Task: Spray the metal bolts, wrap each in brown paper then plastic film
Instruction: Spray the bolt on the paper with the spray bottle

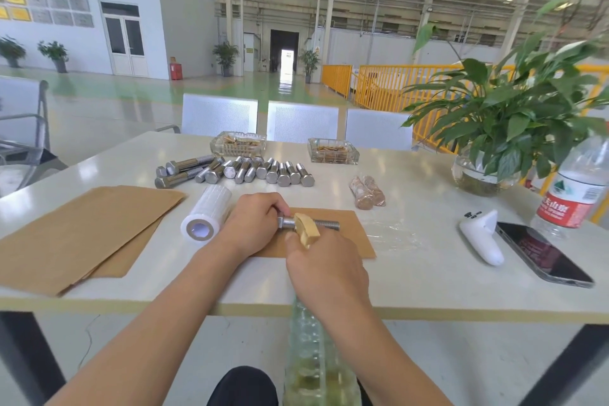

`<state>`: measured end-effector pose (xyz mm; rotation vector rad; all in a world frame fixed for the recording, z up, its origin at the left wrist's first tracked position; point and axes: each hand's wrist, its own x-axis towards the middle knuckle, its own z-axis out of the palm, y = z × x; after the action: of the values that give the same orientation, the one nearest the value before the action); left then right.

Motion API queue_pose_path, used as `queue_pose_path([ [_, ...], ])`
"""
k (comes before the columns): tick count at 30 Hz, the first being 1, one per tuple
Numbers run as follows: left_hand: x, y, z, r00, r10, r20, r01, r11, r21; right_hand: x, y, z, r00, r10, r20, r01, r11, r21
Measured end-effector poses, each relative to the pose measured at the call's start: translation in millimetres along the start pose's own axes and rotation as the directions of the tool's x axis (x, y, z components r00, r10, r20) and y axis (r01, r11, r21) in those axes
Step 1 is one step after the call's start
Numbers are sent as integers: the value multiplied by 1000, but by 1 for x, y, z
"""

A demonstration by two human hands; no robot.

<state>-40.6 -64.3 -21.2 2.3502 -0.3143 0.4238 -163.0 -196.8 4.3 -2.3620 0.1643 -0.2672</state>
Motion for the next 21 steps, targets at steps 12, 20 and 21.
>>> queue_pose_path([
  [12, -2, 1, 0, 1000, 18, -18, -18, 999, -31, 6, 6, -10, 996, 80, 44, -81, 997, 18],
  [20, 2, -2, 3, 1000, -3, 5, 3, 1000, 9, 32, 3, -118, 993, 60, -102, -28, 959, 283],
  [21, 3, -2, 3, 1000, -4, 10, 3, 1000, 20, 39, 1, -136, 986, 27, -166, 23, 956, 292],
])
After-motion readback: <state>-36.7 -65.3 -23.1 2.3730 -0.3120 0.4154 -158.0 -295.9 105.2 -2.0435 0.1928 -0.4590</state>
